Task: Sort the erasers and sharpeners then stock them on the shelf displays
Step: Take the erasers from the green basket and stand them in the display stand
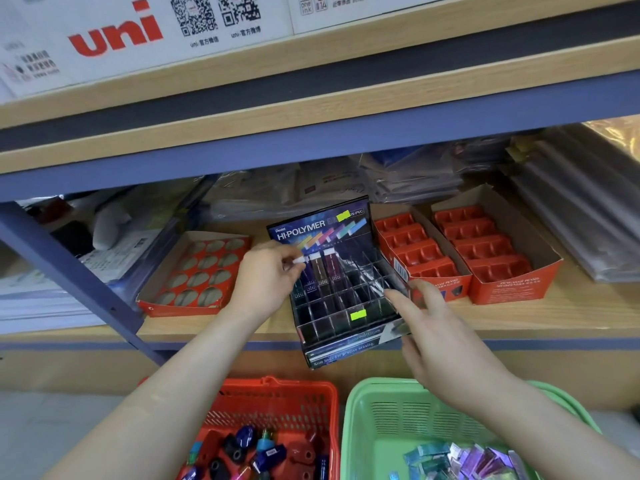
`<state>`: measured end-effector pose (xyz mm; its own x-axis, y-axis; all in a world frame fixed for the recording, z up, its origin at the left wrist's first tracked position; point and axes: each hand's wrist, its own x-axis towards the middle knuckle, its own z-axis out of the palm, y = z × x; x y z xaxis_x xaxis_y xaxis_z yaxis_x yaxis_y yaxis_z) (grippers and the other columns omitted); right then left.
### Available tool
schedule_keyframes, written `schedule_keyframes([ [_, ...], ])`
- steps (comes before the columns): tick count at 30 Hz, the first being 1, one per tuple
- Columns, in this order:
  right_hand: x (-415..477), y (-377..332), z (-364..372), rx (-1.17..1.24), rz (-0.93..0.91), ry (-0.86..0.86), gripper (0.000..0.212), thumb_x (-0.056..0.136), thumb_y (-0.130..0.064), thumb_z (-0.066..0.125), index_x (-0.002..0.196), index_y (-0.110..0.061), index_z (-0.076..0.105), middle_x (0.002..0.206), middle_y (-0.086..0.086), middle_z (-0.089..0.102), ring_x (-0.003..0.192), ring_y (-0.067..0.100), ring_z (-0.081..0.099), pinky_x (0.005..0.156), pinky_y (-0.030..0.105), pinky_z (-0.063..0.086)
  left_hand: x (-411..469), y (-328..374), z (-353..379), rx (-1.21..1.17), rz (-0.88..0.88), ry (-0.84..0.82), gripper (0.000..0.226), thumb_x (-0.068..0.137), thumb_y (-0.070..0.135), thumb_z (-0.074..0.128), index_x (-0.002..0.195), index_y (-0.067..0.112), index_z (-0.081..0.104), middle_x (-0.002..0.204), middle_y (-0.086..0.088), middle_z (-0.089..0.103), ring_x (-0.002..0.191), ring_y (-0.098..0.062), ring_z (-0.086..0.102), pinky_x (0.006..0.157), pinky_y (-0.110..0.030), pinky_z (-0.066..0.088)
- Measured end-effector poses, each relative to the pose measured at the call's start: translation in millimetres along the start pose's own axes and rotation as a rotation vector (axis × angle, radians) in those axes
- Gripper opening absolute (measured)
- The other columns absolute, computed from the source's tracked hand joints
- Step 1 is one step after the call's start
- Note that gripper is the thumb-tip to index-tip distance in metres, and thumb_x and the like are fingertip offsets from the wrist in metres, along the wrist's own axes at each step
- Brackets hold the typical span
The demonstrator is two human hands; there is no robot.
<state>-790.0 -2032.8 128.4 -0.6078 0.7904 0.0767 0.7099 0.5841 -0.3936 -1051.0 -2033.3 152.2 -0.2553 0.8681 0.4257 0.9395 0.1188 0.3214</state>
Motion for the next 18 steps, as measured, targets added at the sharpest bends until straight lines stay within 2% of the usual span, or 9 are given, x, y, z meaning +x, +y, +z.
schedule_keyframes([
  [3,1,0,1,0.026,0.016,0.008,0.066,0.093,-0.013,0.045,0.152,-0.029,0.020,0.149,0.010,0.027,0.117,0.026,0.051,0.093,0.026,0.039,1,-1,7,0.092,0.025,0.016,0.023,0.083,0.020,0.072,0.103,0.009,0.072,0.095,-0.008,0.067,0.091,-0.025,0.059,0.075,-0.029,0.043],
  [7,3,5,1,0.077,-0.011,0.001,0.067,0.090,-0.014,0.050,0.149,-0.034,0.025,0.139,0.001,0.042,0.100,0.018,0.056,0.076,0.022,0.036,6,0,10,0.216,0.062,-0.035,0.024,0.084,0.024,0.071,0.104,0.012,0.068,0.099,-0.008,0.064,0.095,-0.027,0.057,0.072,-0.030,0.040],
  [9,2,9,-2,0.101,-0.014,-0.003,0.068,0.090,-0.013,0.052,0.149,-0.036,0.028,0.138,-0.004,0.045,0.105,0.016,0.055,0.077,0.022,0.036,4,1,9,0.214,0.056,-0.056,0.023,0.084,0.026,0.070,0.103,0.012,0.068,0.098,-0.007,0.063,0.095,-0.026,0.057,0.071,-0.028,0.039],
  [12,-3,20,-15,0.159,0.022,0.016,0.056,0.090,-0.013,0.056,0.139,-0.037,0.043,0.126,-0.010,0.055,0.105,0.010,0.057,0.087,0.027,0.046,-5,11,-7,0.123,0.016,0.049,0.015,0.088,0.025,0.065,0.097,0.015,0.071,0.093,-0.002,0.065,0.086,-0.018,0.058,0.069,-0.023,0.036],
  [15,-16,36,-37,0.236,0.079,-0.094,0.027,0.092,-0.017,0.060,0.106,-0.040,0.062,0.092,-0.015,0.066,0.082,0.001,0.062,0.076,0.023,0.051,-36,38,-36,-0.059,0.055,0.165,0.009,0.087,0.019,0.064,0.088,0.019,0.072,0.081,0.010,0.066,0.071,-0.005,0.054,0.064,-0.018,0.038],
  [17,-30,47,-45,0.204,0.097,-0.232,0.017,0.092,-0.022,0.063,0.092,-0.039,0.063,0.076,-0.015,0.064,0.071,-0.004,0.059,0.065,0.014,0.045,-71,59,-43,-0.252,0.129,0.085,0.009,0.085,0.016,0.066,0.080,0.022,0.071,0.069,0.013,0.063,0.063,-0.007,0.054,0.059,-0.019,0.042],
  [18,-37,53,-43,0.149,0.111,-0.309,0.013,0.092,-0.024,0.062,0.092,-0.037,0.064,0.073,-0.016,0.062,0.069,-0.007,0.057,0.063,0.011,0.042,-90,69,-39,-0.312,0.167,-0.002,0.010,0.084,0.017,0.066,0.078,0.023,0.069,0.066,0.014,0.061,0.062,-0.007,0.054,0.057,-0.017,0.042],
])
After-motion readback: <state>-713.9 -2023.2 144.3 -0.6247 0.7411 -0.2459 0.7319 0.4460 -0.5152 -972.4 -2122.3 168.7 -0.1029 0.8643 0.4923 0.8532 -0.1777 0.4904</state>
